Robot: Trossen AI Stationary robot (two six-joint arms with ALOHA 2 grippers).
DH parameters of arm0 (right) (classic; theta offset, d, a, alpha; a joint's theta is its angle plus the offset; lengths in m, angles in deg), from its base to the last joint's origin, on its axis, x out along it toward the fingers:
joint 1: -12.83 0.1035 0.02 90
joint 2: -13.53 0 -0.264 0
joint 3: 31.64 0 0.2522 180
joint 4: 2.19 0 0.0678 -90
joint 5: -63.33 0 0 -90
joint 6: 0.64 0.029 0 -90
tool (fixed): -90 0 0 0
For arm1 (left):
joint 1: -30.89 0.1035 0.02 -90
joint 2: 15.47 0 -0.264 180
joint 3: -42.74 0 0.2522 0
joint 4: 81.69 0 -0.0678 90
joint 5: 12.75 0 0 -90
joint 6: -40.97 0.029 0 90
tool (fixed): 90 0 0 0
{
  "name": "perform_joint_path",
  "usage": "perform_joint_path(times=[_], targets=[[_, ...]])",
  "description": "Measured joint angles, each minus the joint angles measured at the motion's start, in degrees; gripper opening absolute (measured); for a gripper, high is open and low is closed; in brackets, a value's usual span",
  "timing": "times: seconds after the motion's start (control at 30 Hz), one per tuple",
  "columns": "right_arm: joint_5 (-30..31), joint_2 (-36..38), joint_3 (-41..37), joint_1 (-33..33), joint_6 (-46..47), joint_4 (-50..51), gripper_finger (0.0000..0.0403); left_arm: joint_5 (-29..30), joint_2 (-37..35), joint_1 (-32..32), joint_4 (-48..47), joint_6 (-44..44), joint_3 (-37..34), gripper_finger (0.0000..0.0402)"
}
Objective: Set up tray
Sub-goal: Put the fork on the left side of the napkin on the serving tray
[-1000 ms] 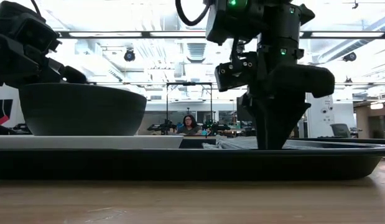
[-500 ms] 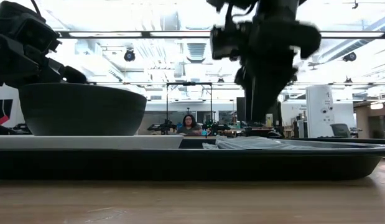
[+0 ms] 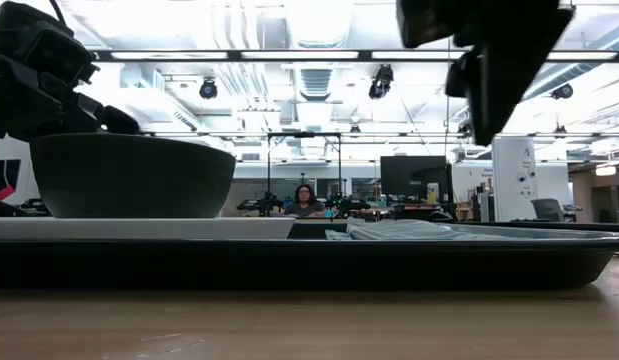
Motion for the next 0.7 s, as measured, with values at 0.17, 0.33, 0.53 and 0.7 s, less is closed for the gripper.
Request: perform_joint_path(times=[0.17, 0.33, 0.53, 0.7], targets=[[-0.8, 0.0, -0.7, 2.9, 4.6, 0.2, 0.0175, 0.0, 0.0, 0.0, 0.0, 0.0, 0.0, 0.0099], [-1.3, 0.0, -2.4, 4.1, 8.2, 0.0, 0.0175, 0.0, 0.0, 0.0, 0.0, 0.0, 0.0, 0.0099], [0.2, 0.5, -5.6, 4.0, 18.2, 1.1, 0.0173, 0.0, 0.0, 0.0, 0.0, 0.0, 0.0, 0.0099], [0.4, 4.7, -9.9, 5.4, 31.3, 2.4, 0.0171, 0.0, 0.0, 0.0, 0.0, 0.0, 0.0, 0.0099]])
